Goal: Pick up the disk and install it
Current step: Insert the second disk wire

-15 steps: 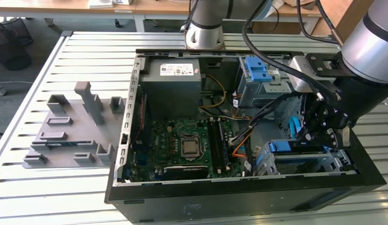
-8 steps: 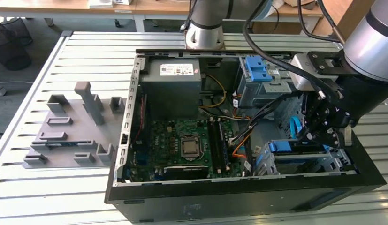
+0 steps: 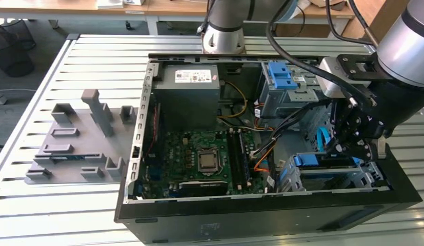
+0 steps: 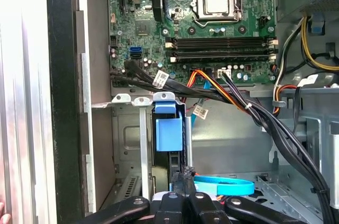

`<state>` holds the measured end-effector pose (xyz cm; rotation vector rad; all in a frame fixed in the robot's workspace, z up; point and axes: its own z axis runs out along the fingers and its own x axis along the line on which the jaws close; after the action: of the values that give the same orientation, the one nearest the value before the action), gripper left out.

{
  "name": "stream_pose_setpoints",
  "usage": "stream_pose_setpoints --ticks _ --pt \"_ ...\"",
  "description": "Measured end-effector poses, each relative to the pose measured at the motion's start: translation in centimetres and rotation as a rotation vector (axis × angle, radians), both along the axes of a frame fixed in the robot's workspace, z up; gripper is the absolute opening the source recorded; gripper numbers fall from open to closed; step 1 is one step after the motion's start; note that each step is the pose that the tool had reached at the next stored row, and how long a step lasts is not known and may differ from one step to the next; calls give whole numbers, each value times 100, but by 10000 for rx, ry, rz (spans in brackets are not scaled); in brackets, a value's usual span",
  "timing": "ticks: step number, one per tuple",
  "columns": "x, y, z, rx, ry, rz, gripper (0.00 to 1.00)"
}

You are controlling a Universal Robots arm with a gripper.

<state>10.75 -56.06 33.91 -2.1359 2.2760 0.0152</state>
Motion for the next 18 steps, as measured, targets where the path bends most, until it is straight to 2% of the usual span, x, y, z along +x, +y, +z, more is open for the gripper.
stream_pose_setpoints --ticks 16,17,18 --pt "0 -2 -54 0 0 0 11" --pt "0 -2 -54 0 0 0 17" --pt "0 -2 -53 1 0 0 17"
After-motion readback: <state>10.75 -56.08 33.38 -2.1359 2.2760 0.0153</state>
